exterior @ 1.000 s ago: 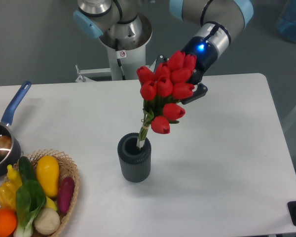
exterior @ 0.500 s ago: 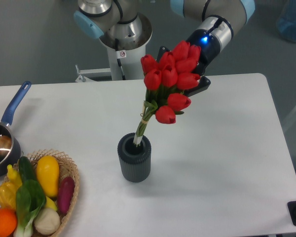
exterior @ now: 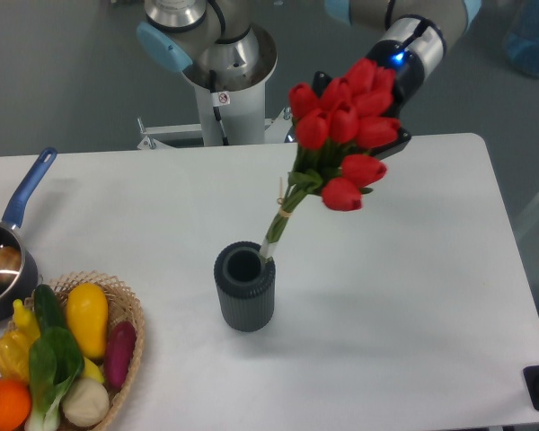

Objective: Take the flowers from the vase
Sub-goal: 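Carry the tulip bunch up and away from the vase, holding it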

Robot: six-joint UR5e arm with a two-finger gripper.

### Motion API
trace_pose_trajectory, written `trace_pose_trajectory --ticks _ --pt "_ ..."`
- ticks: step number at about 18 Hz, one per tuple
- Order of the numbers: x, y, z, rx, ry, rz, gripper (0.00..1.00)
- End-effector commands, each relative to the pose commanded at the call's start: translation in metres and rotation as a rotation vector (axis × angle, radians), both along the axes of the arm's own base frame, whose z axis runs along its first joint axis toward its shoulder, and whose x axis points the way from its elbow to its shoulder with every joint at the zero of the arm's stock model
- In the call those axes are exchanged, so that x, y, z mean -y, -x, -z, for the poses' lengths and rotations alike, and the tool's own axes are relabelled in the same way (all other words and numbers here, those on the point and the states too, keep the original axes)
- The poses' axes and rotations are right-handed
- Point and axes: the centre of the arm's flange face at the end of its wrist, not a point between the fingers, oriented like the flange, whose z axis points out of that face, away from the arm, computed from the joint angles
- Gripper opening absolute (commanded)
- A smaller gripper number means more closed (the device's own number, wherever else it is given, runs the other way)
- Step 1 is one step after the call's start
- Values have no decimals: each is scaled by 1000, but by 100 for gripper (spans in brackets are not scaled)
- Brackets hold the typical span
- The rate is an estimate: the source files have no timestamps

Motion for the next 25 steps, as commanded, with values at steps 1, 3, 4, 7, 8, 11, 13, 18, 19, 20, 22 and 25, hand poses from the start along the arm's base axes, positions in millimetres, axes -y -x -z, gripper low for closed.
trace_pose_trajectory --ticks 1,3,4,7,8,11,13,18,19,20,22,25 --pt "3 3 -4 -1 3 -9 40" --pt "10 9 -7 2 6 -26 40" --pt "12 11 -8 0 7 -31 40" --pt "22 19 -12 -29 41 -62 40" --pt "24 22 -15 -50 66 -75 40" --pt "26 27 -19 -100 156 -107 40" --pt "28 30 -20 -136 239 -137 40" --pt "28 34 -17 -243 311 -142 50" --pt "28 35 -14 -255 326 -142 50" --pt "26 33 -13 -260 341 -140 47" --pt "25 34 -10 -261 359 -142 38" --pt "25 35 -8 -275 383 -143 38"
